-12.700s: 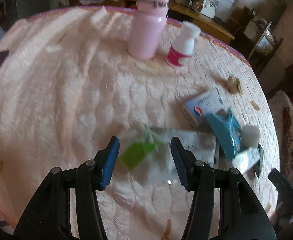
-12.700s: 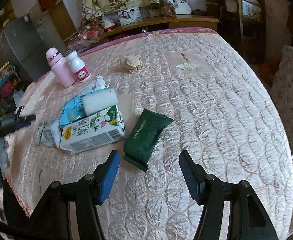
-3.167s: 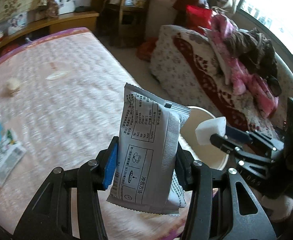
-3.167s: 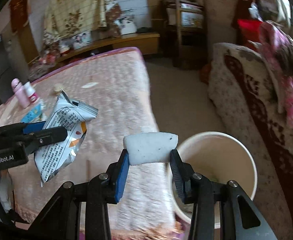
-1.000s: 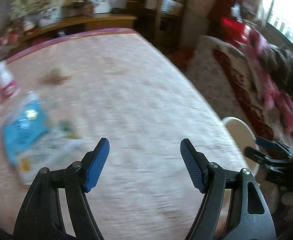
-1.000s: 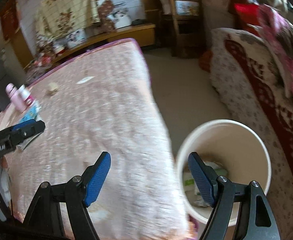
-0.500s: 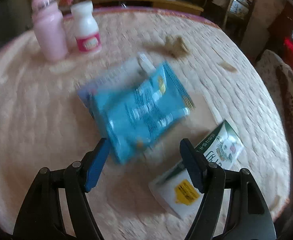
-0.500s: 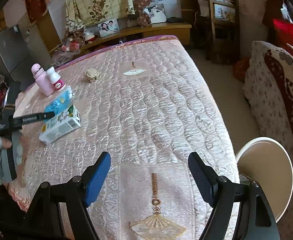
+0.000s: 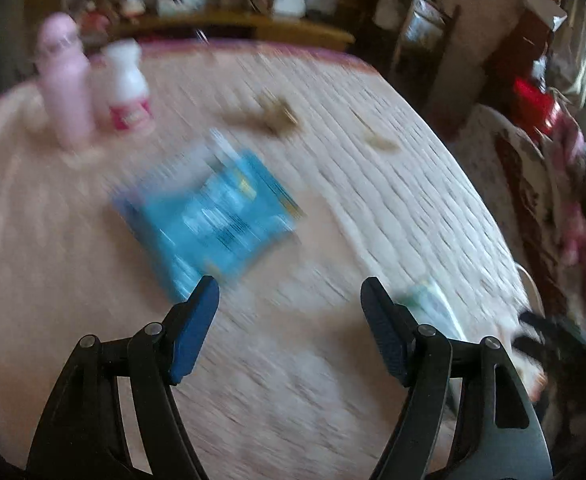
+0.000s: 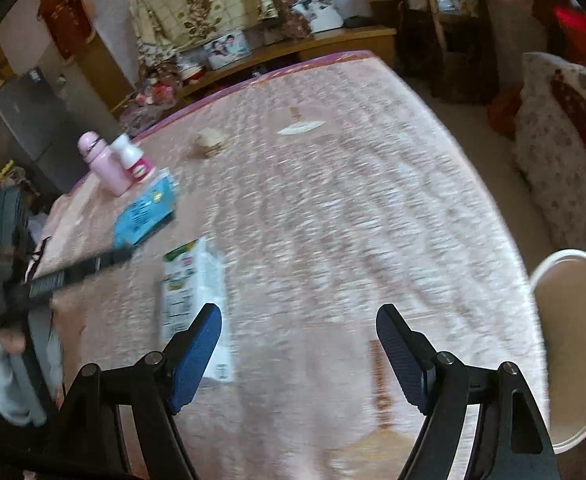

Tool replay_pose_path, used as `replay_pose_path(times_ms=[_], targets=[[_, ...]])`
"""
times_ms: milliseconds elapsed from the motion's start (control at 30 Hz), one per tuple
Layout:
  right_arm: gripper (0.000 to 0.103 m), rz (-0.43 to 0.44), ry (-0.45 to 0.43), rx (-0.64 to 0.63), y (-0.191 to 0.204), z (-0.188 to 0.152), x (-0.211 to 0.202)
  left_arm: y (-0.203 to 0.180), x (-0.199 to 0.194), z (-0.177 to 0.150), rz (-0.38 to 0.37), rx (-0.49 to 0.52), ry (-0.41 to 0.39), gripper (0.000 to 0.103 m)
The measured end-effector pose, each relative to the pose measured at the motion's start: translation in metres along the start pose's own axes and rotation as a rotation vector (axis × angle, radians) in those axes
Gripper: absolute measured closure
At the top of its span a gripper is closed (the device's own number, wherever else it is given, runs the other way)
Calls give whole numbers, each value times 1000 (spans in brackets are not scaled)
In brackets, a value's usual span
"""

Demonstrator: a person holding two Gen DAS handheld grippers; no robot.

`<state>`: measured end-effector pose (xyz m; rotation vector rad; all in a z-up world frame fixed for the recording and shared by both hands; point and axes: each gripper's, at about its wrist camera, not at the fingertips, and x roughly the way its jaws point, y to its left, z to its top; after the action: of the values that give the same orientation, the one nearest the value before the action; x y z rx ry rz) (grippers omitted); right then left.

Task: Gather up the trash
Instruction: 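Grasp the blue snack bag with left tool while right tool grasps white milk carton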

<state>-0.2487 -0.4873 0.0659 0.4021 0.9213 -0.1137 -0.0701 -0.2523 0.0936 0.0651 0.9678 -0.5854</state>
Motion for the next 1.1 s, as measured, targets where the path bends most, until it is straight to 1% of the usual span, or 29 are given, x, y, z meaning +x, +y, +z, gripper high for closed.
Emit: replay_pose_path(times_ms=[67,100,167,200,233,267,367,467,533,567,633,700,767,800,900,933,967,1033,1067,1100], targets=[[25,22,18,-15,14,-1,11,11,1,10,57,45,-35,31],[25,38,25,-20,22,-2,17,15,7,18,107,96,-43,31],[25,67,42,-29,36,-3,28,26,13,29,171,156,-61,31],[25,75,50,-37,42,-3,33,29,21,36,200,188,-60,31],[25,81,59,-51,50,-2,39,31,29,40,209,198,-47,31],[25,81,62,-61,56,-2,43,35,35,43,202,194,-32,31],[25,72,63,-88,70,2,54,47,55,44,119,137,55,31],[25,52,75,-115,78,5,64,44,54,23,14,80,117,31],[25,14,89,-146,80,4,71,40,50,8,-41,47,158,31],[33,-13,88,-167,79,2,72,39,47,0,-66,35,173,31],[48,-18,59,-174,73,0,65,33,39,-13,-91,36,184,31],[48,-64,54,-180,63,0,57,28,32,-19,-106,39,175,31],[48,-72,56,-165,50,1,52,25,27,-17,-107,20,149,31],[48,-72,56,-148,43,1,49,21,25,-15,-96,15,132,31],[48,-71,59,-109,30,2,48,20,33,-10,-38,-23,112,31],[46,-68,61,-93,28,3,48,21,37,-10,-21,-47,117,31],[41,-71,63,-85,28,3,48,22,42,-9,3,-73,125,31],[33,-76,59,-87,29,2,50,23,52,-7,42,-99,141,31],[33,-75,60,-91,30,1,52,24,55,-8,47,-101,143,32],[33,-74,67,-100,32,1,55,20,54,-9,66,-82,119,35]])
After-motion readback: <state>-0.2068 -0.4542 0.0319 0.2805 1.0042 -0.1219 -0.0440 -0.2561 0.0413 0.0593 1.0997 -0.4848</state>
